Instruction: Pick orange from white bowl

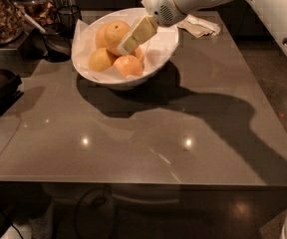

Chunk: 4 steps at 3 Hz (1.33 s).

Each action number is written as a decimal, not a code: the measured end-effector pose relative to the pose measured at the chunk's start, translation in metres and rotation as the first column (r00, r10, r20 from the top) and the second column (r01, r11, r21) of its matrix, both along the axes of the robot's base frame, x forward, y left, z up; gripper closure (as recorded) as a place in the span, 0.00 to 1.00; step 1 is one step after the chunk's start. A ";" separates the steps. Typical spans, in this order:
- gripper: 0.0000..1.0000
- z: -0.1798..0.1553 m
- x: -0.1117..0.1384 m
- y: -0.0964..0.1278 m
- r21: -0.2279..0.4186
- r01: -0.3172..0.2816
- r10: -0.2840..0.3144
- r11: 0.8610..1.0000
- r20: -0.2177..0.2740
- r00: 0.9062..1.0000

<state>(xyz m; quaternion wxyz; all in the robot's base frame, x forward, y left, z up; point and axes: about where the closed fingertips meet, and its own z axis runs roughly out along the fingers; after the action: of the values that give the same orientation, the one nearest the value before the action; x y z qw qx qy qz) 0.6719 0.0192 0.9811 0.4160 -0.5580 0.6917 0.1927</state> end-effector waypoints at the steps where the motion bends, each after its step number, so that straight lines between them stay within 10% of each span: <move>1: 0.03 -0.004 0.016 0.015 0.000 -0.001 0.001 1.000 0.035 0.999; 2: 0.20 -0.019 0.026 0.025 0.004 0.019 -0.019 1.000 0.029 0.999; 4: 0.17 -0.026 0.026 0.026 0.007 0.022 -0.022 1.000 0.021 1.000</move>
Offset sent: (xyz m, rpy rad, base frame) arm 0.0346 0.0246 -0.0171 0.0057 -0.0399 -0.0324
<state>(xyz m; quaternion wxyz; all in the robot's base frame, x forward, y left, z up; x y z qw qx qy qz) 0.6981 0.0448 0.9554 0.4272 -0.5512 0.6926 0.1844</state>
